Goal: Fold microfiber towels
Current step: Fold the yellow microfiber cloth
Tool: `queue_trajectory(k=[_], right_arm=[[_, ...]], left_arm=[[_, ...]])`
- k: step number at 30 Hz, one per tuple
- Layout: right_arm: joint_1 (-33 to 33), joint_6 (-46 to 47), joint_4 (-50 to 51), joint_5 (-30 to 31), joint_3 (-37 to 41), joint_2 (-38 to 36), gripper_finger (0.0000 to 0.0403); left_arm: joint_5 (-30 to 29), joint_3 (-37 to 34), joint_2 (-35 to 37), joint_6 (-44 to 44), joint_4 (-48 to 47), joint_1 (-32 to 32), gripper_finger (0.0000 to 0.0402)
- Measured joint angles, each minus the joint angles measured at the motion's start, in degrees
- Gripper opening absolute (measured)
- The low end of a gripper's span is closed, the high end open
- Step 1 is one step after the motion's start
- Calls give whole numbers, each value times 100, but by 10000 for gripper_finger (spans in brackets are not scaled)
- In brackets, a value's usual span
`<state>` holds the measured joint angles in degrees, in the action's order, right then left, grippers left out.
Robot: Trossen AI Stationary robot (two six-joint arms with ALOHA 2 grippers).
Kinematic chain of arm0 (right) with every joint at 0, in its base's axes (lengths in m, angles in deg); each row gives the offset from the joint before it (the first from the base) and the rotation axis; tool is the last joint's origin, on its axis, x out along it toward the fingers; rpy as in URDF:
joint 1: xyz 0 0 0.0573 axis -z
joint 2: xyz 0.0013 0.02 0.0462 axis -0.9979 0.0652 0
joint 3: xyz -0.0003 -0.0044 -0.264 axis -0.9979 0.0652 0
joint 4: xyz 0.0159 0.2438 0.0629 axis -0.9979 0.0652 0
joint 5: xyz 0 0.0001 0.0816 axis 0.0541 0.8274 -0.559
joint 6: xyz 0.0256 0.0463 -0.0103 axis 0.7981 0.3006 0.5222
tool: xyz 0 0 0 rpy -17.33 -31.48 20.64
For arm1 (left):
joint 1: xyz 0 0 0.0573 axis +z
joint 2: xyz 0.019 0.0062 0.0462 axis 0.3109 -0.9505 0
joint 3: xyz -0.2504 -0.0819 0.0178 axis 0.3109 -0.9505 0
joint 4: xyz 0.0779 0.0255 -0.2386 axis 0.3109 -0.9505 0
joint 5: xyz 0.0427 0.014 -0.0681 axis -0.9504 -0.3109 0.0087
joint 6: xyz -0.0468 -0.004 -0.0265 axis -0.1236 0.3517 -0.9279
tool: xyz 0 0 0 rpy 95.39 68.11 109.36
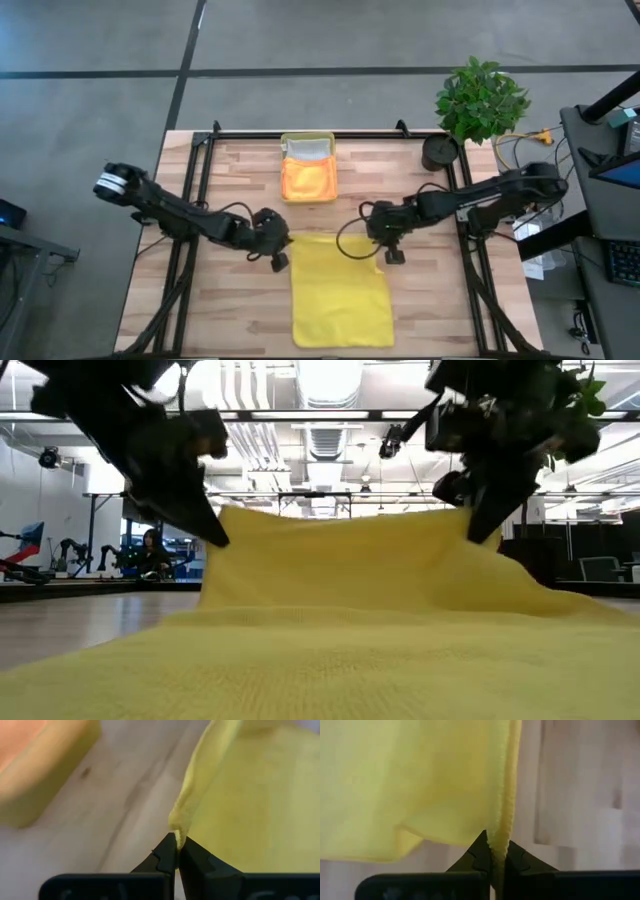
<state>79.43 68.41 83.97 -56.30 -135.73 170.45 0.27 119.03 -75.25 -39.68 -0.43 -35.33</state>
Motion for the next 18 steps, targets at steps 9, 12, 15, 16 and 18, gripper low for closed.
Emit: queue_trajectory(k=[9,12,15,16,18], right_arm=[[283,-426,165,861,-318,590,9],[390,-435,126,1021,-412,682,9],[501,-493,150,1053,-465,733,9],[535,-512,122,1053,-469,736,9],[601,-516,173,1053,-463,741,9]], left_arm=[[-163,-28,-547,48,10,278,0],[-163,-36,-757,42,52,305,0],[-161,-6,-933,42,126,322,0],[-159,11,-970,40,127,335,0],[-157,29,-1021,44,162,375,0]])
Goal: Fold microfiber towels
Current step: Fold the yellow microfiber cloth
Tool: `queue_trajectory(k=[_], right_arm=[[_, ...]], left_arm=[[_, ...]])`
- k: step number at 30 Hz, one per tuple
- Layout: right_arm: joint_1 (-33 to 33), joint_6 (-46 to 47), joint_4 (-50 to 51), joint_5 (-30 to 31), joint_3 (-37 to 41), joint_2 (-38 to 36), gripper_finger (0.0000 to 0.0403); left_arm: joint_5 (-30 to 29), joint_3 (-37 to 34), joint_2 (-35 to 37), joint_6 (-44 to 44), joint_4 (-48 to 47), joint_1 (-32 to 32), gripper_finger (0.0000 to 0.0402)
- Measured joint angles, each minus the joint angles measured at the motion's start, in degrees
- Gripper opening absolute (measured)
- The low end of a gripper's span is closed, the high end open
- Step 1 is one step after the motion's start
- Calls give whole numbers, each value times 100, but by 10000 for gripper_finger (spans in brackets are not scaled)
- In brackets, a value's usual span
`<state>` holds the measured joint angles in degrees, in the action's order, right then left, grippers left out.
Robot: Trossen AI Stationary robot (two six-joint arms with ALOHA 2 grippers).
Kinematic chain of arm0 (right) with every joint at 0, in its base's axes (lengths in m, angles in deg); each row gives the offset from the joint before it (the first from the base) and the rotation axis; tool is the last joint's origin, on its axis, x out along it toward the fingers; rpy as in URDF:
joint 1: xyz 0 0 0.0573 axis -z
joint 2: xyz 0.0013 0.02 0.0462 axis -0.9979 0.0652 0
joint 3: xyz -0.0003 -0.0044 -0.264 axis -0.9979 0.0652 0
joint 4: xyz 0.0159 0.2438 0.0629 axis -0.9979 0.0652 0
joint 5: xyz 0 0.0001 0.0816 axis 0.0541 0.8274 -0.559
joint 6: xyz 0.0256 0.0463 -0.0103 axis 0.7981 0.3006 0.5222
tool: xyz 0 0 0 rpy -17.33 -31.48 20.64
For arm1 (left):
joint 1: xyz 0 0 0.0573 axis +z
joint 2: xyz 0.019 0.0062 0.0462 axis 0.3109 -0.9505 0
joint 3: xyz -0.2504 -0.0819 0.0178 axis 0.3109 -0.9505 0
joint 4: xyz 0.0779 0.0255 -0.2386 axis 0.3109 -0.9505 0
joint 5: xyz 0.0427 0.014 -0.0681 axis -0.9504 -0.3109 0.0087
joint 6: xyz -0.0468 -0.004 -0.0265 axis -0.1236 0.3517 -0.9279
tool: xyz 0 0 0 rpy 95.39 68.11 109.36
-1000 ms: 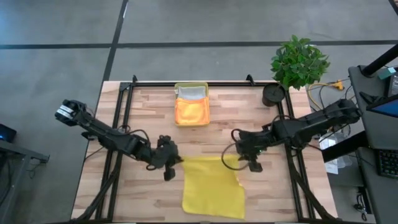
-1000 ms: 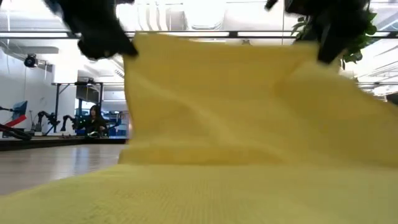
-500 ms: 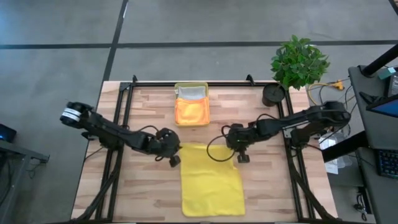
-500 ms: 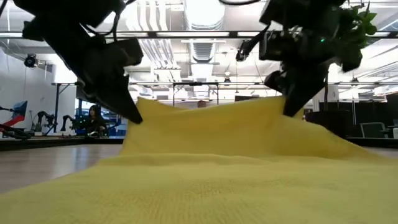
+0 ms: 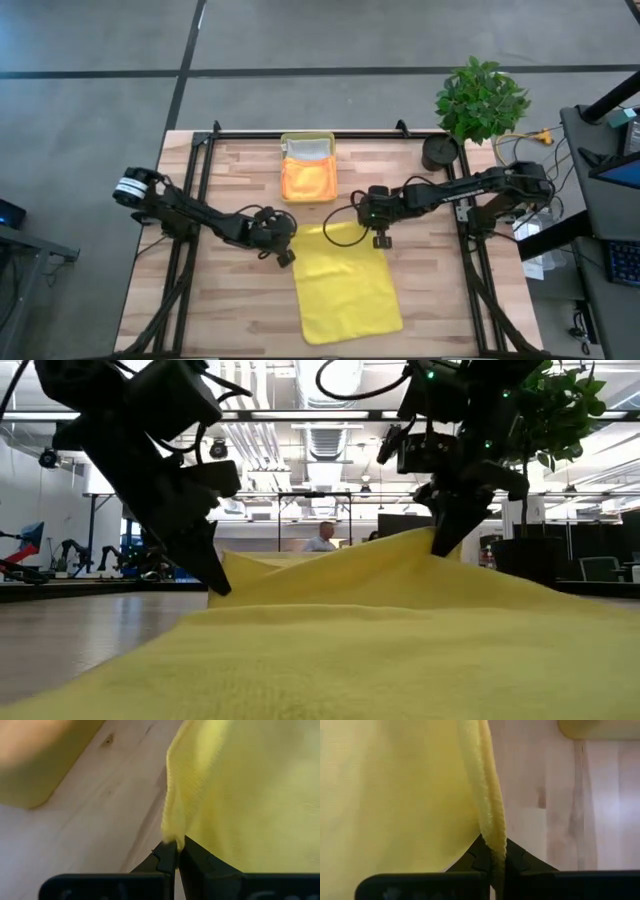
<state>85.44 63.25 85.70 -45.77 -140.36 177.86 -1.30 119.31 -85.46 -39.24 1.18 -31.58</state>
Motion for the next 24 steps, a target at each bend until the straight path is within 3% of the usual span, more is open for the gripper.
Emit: queue_trajectory(k=[10,19,24], right_arm=[[463,389,29,-13,2,10,18],[856,459,252,-6,2,-558,105],[913,463,582,-12,2,-1040,134]], left_arm=[[-8,-7,24,278,317,516,11],[41,28,400,295,375,1019,105],[190,34,879,472,372,1165,126]])
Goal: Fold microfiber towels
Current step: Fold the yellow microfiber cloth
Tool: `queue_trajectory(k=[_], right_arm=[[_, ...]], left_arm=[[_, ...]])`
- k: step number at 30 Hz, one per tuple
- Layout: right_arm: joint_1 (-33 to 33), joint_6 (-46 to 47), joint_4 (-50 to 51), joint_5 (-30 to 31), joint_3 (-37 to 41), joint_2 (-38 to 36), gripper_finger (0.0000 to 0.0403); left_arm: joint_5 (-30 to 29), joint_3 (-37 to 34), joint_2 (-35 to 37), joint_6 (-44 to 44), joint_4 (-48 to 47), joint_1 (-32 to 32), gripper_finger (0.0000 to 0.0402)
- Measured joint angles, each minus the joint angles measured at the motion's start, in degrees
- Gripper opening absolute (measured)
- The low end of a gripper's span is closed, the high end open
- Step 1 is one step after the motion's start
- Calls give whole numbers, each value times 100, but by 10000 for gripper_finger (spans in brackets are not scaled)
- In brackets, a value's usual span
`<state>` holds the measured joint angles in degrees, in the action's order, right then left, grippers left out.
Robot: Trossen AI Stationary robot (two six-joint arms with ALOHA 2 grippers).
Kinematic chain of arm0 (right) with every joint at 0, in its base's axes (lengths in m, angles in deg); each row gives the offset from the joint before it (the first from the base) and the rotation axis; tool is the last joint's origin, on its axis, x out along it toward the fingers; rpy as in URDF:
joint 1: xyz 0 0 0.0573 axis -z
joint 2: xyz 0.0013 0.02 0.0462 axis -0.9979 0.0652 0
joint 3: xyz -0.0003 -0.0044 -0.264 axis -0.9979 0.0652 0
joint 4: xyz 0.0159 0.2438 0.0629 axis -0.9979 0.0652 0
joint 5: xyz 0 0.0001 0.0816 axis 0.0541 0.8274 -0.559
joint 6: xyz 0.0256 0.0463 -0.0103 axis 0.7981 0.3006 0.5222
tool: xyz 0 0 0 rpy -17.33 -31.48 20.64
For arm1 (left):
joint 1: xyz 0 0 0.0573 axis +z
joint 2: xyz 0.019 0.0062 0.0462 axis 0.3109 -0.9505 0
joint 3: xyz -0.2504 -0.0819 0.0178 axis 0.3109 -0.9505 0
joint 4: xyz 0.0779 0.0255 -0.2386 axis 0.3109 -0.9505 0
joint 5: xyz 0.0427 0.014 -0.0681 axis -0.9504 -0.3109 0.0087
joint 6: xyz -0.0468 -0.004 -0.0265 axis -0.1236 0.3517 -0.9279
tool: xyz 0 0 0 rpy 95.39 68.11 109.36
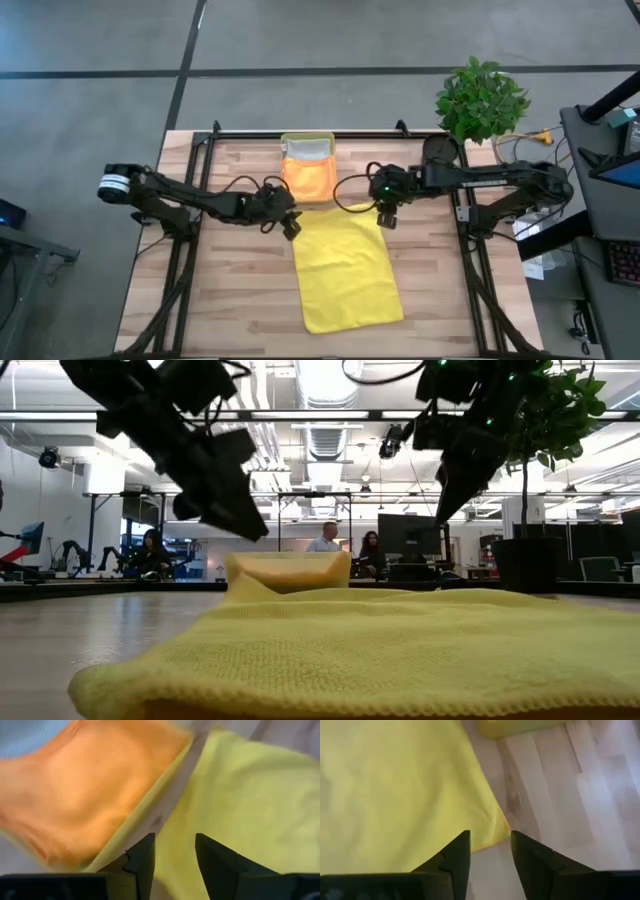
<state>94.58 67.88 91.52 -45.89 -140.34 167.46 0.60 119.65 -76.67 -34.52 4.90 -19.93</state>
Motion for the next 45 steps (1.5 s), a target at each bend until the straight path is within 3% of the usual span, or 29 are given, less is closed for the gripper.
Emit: queue_trajectory(k=[3,6,8,10,13,18,22,29,35,38,45], right_arm=[[-40,249,99,-273,40,-278,141],[-125,616,106,-753,200,-534,140],[-213,798,105,-1030,358,-709,137],[-348,999,109,-1155,557,-874,133],[-589,1332,124,-1166,899,-1097,127],[-1041,1916,73,-1169,1480,-1433,120],[-1390,2192,68,-1168,1823,-1670,115],[-1723,2247,70,-1168,2028,-1972,111],[-1823,2247,86,-1200,1978,-2236,113],[-1823,2206,63,-1301,1939,-2373,111],[-1821,2142,74,-1301,1939,-2693,101]], left_arm=[[530,28,259,318,52,-7,127],[1542,86,372,433,212,-114,127],[2207,119,376,400,286,-294,127],[2489,234,336,395,316,-622,122],[2449,501,190,615,316,-1324,106],[1734,1245,-450,1215,300,-2576,82],[1375,1923,-1166,1479,62,-3152,80],[1277,3206,-2630,1429,-296,-3263,80],[1716,4147,-3660,846,-1007,-3307,80],[2067,4303,-3813,417,-1189,-3345,80],[1993,4246,-3843,-204,-1727,-3459,80]])
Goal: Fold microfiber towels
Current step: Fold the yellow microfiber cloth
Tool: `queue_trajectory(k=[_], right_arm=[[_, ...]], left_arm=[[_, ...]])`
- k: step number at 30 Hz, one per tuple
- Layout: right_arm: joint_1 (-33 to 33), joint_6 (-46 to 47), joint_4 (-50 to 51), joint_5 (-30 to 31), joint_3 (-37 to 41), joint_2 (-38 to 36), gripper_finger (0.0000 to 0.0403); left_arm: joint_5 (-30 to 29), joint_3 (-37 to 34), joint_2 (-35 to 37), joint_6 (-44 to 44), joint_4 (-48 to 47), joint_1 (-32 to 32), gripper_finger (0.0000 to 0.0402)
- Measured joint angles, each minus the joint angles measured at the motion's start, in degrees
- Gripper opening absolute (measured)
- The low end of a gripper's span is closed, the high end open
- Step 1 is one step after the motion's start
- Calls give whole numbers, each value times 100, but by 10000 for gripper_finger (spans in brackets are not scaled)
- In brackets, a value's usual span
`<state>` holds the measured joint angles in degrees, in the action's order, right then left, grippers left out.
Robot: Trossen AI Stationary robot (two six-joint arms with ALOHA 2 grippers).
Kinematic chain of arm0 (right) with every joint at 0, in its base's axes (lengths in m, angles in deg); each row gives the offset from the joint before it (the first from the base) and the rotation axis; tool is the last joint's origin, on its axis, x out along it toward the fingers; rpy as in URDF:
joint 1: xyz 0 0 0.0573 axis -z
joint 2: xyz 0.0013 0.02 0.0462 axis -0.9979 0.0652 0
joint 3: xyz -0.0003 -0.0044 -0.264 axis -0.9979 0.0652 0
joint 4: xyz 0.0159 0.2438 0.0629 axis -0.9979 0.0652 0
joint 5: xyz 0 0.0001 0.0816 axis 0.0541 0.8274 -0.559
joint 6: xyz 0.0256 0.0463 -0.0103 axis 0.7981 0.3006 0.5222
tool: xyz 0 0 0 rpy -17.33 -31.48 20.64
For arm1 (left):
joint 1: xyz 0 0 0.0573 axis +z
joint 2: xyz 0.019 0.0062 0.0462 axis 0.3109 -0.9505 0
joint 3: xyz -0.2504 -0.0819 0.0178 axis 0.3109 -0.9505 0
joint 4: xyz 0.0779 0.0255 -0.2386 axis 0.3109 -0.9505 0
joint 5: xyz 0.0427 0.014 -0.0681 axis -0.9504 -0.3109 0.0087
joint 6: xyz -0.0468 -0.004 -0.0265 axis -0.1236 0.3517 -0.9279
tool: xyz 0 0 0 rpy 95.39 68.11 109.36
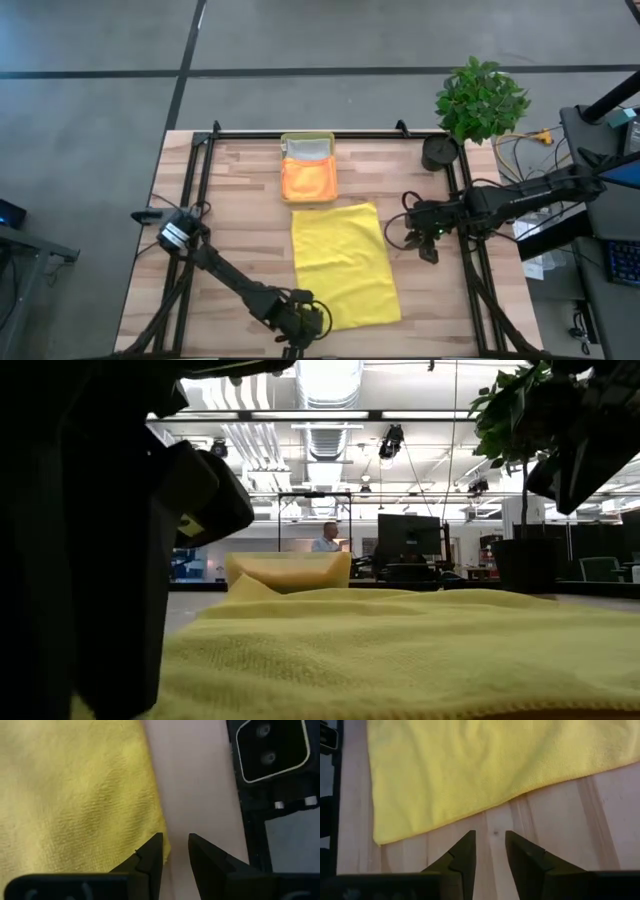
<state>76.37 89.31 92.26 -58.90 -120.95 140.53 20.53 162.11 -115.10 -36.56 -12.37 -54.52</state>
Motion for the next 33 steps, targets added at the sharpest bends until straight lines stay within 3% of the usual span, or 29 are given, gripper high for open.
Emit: queue_trajectory(k=[11,19,25,33], right_arm=[[0,136,-35,-1,2,-82,85],[0,472,-106,-20,2,-84,83],[0,593,-192,-20,2,-84,84],[0,579,-197,-99,4,-80,78]], left_arm=[[-515,57,11,-13,-424,-67,80],[-702,541,74,287,-355,-170,80],[-738,1009,99,-289,72,-93,80],[-677,1049,138,-734,-47,-41,80]])
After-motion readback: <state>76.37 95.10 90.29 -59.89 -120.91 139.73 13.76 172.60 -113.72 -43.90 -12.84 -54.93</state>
